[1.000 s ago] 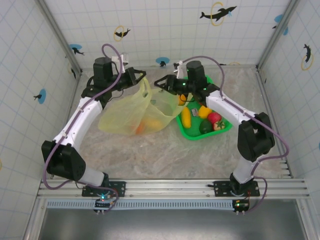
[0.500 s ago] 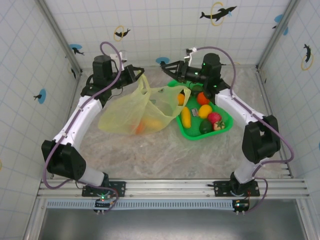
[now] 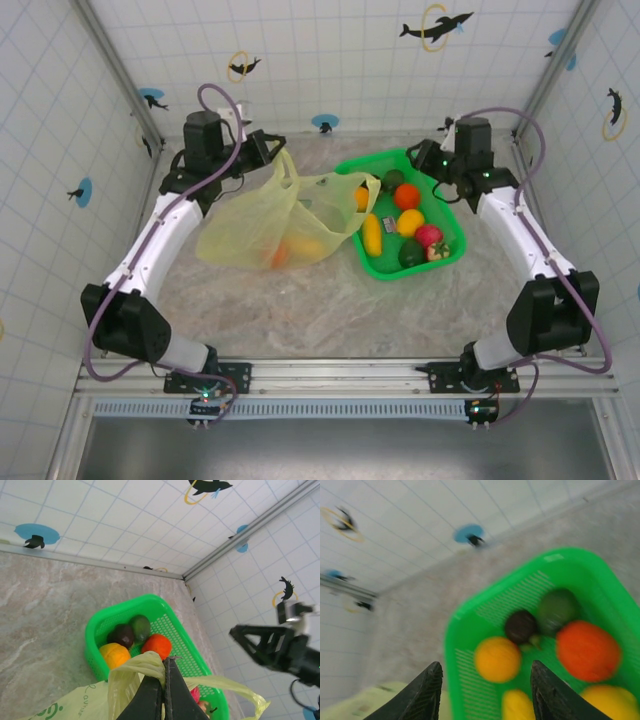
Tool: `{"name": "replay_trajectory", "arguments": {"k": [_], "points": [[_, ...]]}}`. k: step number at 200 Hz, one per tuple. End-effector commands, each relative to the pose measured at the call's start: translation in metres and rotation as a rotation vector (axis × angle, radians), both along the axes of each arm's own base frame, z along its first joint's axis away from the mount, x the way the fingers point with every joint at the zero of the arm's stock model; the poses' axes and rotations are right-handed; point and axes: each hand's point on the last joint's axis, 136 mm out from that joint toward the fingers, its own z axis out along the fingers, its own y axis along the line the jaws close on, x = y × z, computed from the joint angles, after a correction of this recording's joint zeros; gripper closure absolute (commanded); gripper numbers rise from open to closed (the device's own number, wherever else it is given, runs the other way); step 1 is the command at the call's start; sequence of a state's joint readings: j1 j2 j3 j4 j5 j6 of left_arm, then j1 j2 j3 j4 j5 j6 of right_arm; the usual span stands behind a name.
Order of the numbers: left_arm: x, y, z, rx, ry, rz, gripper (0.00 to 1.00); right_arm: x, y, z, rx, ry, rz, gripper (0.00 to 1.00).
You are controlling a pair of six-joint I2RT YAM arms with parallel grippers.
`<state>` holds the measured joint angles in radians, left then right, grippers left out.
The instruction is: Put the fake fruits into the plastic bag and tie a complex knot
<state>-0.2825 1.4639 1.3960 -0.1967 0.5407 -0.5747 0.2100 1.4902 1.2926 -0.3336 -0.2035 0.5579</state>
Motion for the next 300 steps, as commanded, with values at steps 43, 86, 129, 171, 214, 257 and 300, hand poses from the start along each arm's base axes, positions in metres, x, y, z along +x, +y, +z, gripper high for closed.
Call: {"name": "replay_trajectory", "arguments": {"k": [43, 86, 129, 171, 214, 257, 300], "points": [[-0.013, 0.000, 0.011, -0.016, -0.031, -0.026, 1.00, -0.052, -0.007, -0.109, -0.304, 0.313, -0.095, 0.41], [-0.017, 0.000, 0.012, -0.022, -0.038, -0.031, 1.00, -0.064, -0.001, -0.140, -0.271, 0.427, -0.193, 0.39], [-0.020, 0.001, 0.012, -0.026, -0.042, -0.035, 1.00, -0.053, 0.006, -0.156, -0.320, 0.468, -0.216, 0.36], [-0.024, 0.003, 0.015, -0.024, -0.051, -0.031, 1.00, -0.045, 0.001, -0.177, -0.370, 0.497, -0.225, 0.30], [-0.026, 0.001, 0.016, -0.031, -0.053, -0.039, 1.00, -0.029, -0.002, -0.193, -0.443, 0.510, -0.231, 0.20], [-0.027, 0.001, 0.017, -0.031, -0.055, -0.042, 1.00, -0.018, -0.003, -0.207, -0.463, 0.525, -0.242, 0.23], [-0.029, 0.001, 0.018, -0.032, -0.058, -0.042, 1.00, -0.017, 0.002, -0.196, -0.429, 0.476, -0.233, 0.39]]}}
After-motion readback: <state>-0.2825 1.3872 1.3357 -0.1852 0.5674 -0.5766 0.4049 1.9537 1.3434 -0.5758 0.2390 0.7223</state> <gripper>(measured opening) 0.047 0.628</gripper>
